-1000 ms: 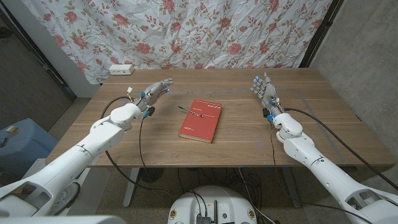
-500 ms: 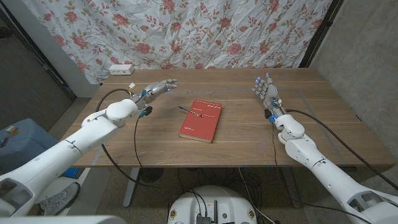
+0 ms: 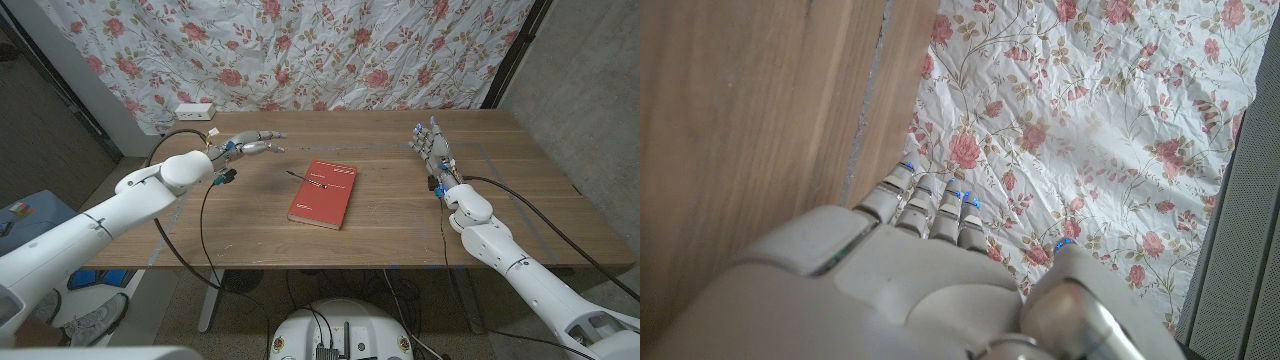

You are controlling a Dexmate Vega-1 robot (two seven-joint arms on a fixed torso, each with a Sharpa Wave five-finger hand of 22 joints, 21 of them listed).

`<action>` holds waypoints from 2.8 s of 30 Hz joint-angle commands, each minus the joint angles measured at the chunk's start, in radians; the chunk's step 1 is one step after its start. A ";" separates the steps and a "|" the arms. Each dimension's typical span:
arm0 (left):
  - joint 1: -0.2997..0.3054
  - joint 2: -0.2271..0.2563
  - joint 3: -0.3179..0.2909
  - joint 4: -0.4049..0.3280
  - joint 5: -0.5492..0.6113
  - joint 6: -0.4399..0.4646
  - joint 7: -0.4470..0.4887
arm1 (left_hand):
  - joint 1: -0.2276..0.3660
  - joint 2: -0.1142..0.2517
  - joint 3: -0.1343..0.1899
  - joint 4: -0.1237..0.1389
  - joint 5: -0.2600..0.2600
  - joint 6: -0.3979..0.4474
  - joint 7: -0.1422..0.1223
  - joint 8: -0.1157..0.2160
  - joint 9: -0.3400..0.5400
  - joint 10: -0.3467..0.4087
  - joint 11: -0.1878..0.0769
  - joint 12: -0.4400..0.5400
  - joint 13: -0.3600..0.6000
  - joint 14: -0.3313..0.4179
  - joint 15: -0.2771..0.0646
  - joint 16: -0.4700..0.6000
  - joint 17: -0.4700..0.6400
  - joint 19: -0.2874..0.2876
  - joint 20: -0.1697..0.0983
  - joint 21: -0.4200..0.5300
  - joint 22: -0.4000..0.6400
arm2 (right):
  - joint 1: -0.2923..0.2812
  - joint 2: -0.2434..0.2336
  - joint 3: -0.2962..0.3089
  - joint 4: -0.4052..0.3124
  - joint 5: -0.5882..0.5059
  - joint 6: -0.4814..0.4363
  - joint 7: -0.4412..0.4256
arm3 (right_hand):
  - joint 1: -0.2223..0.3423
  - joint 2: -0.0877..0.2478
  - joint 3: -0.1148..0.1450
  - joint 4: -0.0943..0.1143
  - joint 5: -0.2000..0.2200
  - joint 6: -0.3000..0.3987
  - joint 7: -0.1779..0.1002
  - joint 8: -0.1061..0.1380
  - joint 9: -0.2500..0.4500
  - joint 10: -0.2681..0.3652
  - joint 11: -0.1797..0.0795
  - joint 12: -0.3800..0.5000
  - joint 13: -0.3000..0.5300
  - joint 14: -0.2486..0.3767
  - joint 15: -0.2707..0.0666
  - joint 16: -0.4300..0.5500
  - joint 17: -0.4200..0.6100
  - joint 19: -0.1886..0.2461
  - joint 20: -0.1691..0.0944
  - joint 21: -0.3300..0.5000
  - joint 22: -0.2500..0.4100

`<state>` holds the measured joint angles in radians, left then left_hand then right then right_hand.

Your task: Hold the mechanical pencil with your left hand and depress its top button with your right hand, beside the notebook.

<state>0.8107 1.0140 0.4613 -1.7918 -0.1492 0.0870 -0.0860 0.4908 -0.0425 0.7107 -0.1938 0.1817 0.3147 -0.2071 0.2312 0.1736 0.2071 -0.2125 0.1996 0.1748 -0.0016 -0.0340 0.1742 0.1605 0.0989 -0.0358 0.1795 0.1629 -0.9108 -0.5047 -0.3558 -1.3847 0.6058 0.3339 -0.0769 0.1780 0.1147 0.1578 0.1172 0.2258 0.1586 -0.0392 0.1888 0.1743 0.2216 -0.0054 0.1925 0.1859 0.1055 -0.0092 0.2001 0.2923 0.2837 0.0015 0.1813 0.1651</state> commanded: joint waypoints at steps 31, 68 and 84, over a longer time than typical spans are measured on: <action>-0.221 0.042 0.186 -0.174 0.755 0.197 -0.341 | 0.161 -0.115 -0.074 0.011 0.000 0.037 0.000 -0.012 0.002 0.084 -0.005 -0.011 0.000 -0.030 -0.147 0.002 0.006 -0.146 -0.131 -0.008 0.003 | 0.011 0.016 0.002 0.012 -0.004 -0.012 -0.031 | -0.010 0.006 0.012 -0.007 0.005 0.021 0.014 0.003 0.002 0.009 0.005 0.002 0.002 0.011 -0.003 0.005 -0.011 0.003 -0.006 0.005 0.002; -0.253 -0.097 0.238 -0.118 1.060 0.102 -0.471 | 0.205 -0.121 -0.109 0.010 -0.004 0.056 0.000 -0.011 0.002 0.129 -0.006 -0.011 0.000 -0.004 -0.121 0.012 0.006 -0.155 -0.091 0.004 0.003 | 0.002 0.014 0.006 -0.006 -0.006 -0.028 -0.059 | -0.019 0.010 0.020 -0.008 0.006 0.042 0.016 0.006 0.002 0.018 0.007 0.003 0.001 0.016 -0.002 0.007 -0.022 0.005 -0.007 0.006 0.002; -0.200 -0.153 0.246 -0.085 1.048 0.147 -0.395 | 0.257 -0.100 -0.117 0.013 0.003 0.040 -0.002 -0.022 0.002 0.179 -0.007 -0.007 0.000 0.047 -0.134 0.017 0.005 -0.116 -0.070 0.011 0.004 | -0.007 0.013 0.004 -0.018 -0.013 -0.030 -0.068 | -0.021 0.012 0.024 -0.009 0.006 0.050 0.011 0.006 0.002 0.021 0.006 0.003 0.001 0.015 0.000 0.007 -0.026 0.005 -0.008 0.005 0.002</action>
<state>0.5783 0.8950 0.7017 -1.8974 0.9016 0.2084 -0.5305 0.7266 -0.1455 0.5961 -0.1813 0.1770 0.3536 -0.2111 0.2106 0.1720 0.3685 -0.2172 0.1888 0.1725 0.0269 -0.0330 0.1851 0.1629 -0.0307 -0.0339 0.1861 0.1632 -0.9122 -0.4922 -0.3503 -1.3958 0.5977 0.3038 -0.1372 0.1661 0.1266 0.1745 0.1061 0.2253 0.2001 -0.0271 0.1887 0.1742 0.2378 -0.0001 0.1925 0.1864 0.1128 -0.0089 0.2039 0.2645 0.2836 0.0018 0.1813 0.1650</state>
